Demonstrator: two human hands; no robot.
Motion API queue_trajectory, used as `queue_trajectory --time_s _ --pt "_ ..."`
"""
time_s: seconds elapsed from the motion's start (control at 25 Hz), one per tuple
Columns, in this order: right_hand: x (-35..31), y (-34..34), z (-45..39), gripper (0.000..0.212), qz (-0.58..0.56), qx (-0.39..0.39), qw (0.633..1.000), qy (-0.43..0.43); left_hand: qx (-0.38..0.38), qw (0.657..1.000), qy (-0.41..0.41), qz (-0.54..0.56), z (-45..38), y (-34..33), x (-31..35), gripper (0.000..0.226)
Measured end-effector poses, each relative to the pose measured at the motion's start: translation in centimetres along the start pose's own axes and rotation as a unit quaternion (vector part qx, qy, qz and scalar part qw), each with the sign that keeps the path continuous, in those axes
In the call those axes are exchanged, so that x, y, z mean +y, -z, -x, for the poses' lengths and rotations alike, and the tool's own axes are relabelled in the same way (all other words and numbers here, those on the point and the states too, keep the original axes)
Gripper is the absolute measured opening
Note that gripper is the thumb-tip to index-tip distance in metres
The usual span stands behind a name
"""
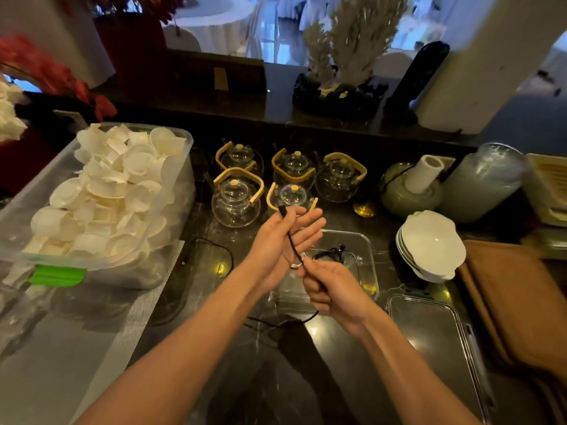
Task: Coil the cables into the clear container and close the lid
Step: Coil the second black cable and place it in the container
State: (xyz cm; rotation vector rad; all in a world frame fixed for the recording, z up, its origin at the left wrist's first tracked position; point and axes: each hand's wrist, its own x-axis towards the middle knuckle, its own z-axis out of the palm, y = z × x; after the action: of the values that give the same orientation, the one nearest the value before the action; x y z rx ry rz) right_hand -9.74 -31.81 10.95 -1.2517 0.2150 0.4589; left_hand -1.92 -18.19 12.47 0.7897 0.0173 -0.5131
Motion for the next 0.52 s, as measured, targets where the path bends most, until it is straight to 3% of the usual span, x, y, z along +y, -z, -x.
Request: queue_trajectory --time_s 0.24,0.52 --pt "-0.4 1.9 1.6 0.031 -0.039 -0.073 0.997 -0.007 -0.045 0.998 0.041 0.014 -1.1 -2.1 -2.2 0.038" --pt "-1.7 3.9 1.4 0.028 -0.085 -0.168 0.981 -0.047 -0.150 0.979 0.139 0.019 -1.7 -2.3 -2.5 0.059"
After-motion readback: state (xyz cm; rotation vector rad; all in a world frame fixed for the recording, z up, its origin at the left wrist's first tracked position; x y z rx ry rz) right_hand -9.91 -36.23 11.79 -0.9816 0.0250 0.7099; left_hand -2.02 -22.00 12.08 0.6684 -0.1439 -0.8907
